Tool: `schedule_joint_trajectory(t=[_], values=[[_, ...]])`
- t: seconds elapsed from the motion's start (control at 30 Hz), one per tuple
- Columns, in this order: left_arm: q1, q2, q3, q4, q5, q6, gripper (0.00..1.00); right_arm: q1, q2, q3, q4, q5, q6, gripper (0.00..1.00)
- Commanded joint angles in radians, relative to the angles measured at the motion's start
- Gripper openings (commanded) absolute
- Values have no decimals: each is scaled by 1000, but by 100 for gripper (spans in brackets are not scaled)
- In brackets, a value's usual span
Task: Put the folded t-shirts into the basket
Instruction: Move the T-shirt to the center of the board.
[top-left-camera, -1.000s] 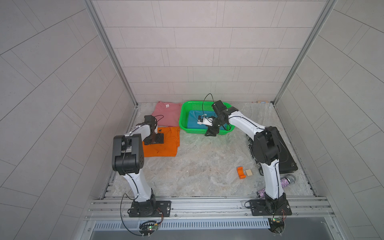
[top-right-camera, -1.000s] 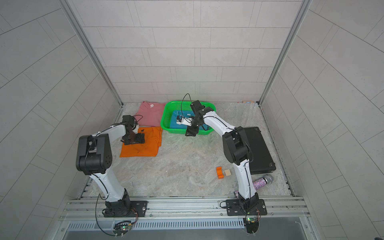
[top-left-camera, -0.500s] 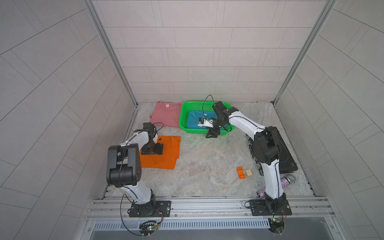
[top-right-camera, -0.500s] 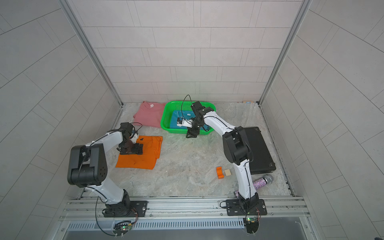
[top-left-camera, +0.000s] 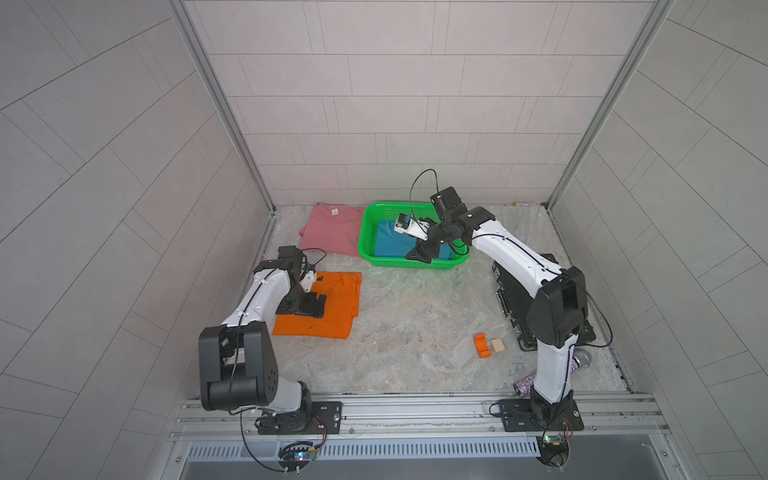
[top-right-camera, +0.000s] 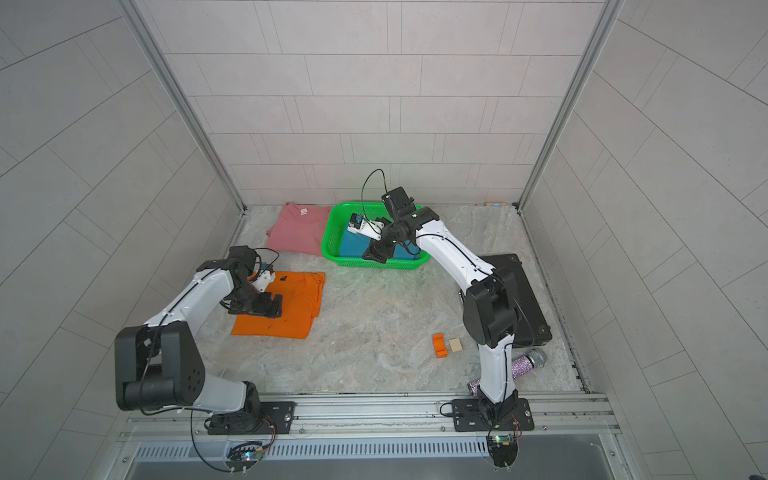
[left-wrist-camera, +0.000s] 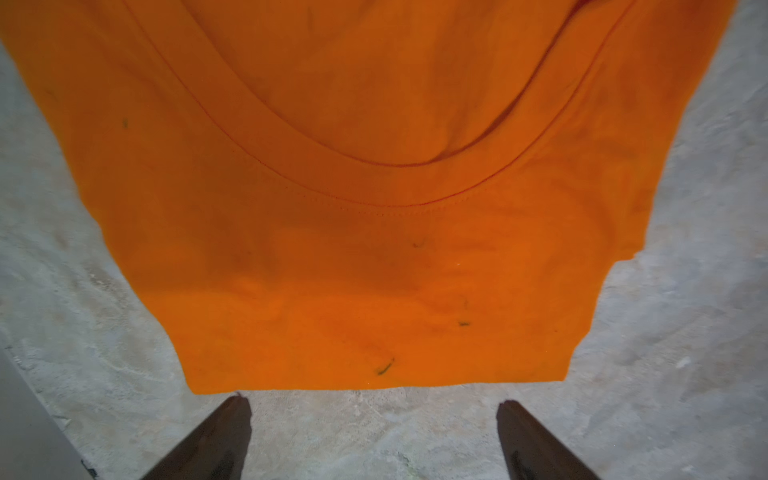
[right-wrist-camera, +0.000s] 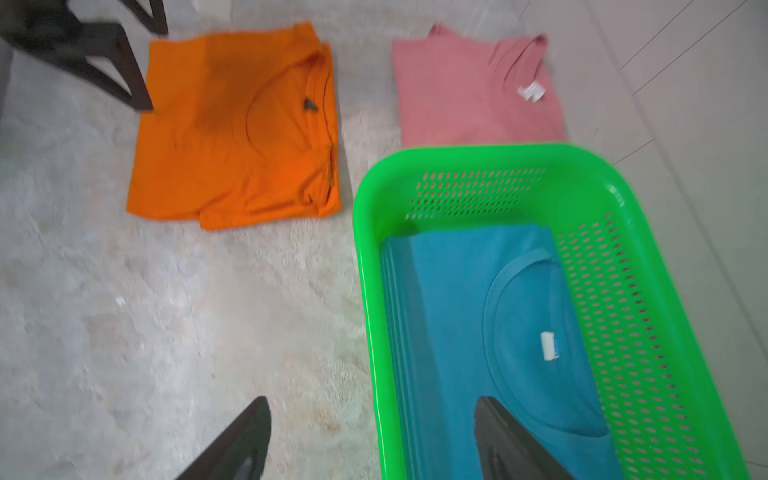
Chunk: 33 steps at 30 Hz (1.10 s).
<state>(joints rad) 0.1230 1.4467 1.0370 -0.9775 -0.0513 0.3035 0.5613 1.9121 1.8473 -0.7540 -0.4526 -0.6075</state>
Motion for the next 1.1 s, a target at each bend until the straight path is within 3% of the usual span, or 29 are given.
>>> schedule_joint_trajectory(t=[0.0,0.17,0.27,0.33,0.53,0.63,0.83,0.93,1.07], values=[[27,-27,140,-113,61,-17,95,114,-43,-44,204,96,287,99],[136,1,337,-154,80,-129,100,307,-42,-145,446,385,641,100],[205,22,422,-170,91,-189,100,398,20,-149,494,366,746,100],[246,32,460,-164,108,-217,100,452,79,-152,537,288,716,100],[286,69,500,-157,120,-234,100,529,285,-52,512,48,442,100],[305,71,473,-142,131,-248,100,525,367,-11,530,39,388,100],[326,72,411,-97,152,-271,100,506,494,82,558,97,422,100],[330,87,414,-96,157,-271,100,504,525,91,576,163,519,100],[336,94,414,-91,161,-270,100,497,536,58,572,122,633,100]])
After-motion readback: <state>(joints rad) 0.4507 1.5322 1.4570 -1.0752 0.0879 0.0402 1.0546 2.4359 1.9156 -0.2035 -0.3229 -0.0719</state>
